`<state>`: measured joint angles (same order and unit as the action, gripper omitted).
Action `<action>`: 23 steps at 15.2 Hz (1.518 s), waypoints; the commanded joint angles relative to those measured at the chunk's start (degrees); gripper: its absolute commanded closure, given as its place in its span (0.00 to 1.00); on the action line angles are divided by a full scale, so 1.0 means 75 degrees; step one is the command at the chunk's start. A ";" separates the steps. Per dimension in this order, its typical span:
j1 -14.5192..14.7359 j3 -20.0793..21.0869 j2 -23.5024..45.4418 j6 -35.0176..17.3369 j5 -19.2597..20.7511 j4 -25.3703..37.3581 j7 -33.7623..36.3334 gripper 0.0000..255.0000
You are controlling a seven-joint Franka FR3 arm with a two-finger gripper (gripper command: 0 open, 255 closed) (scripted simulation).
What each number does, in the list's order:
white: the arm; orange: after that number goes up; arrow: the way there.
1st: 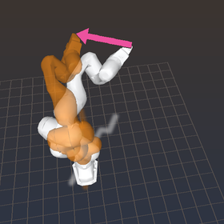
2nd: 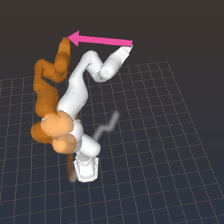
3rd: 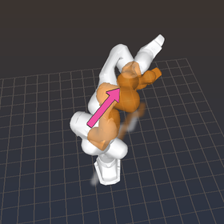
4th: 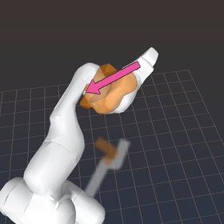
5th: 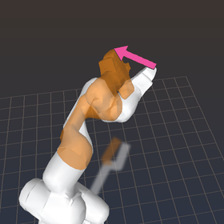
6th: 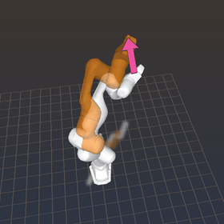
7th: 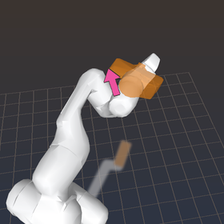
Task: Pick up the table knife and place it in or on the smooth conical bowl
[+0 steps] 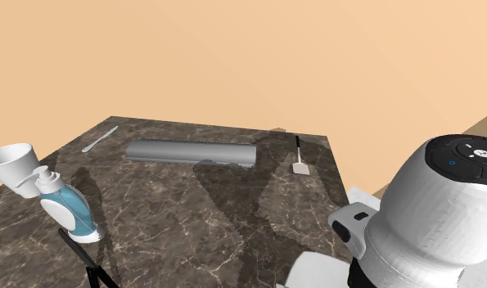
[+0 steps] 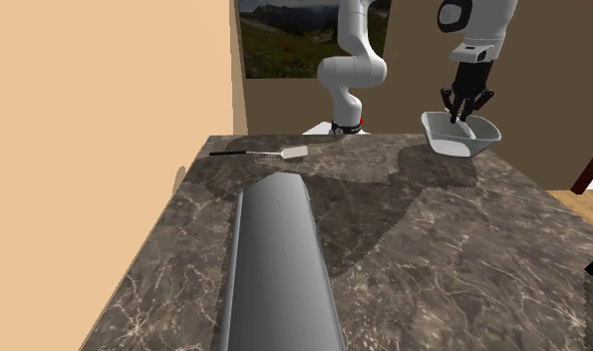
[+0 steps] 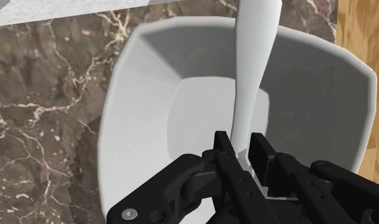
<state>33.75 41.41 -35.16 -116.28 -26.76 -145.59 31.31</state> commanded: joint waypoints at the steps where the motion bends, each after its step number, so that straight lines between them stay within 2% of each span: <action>1: 0.0000 0.0004 0.0003 -0.0018 -0.0004 -0.0015 -0.0004 1.00; 5: 0.0000 0.0005 0.0004 -0.0018 -0.0004 -0.0013 -0.0003 1.00; 6: 0.0000 0.0005 0.0004 -0.0018 -0.0004 -0.0013 -0.0003 0.00; 11: 0.0000 0.0005 0.0004 -0.0018 -0.0004 -0.0013 -0.0003 0.00; 15: 0.0001 -0.0442 -0.0335 0.1040 0.0233 0.0688 0.0022 0.00; 23: 0.0003 -0.0442 -0.0334 0.1038 0.0233 0.0688 0.0024 0.00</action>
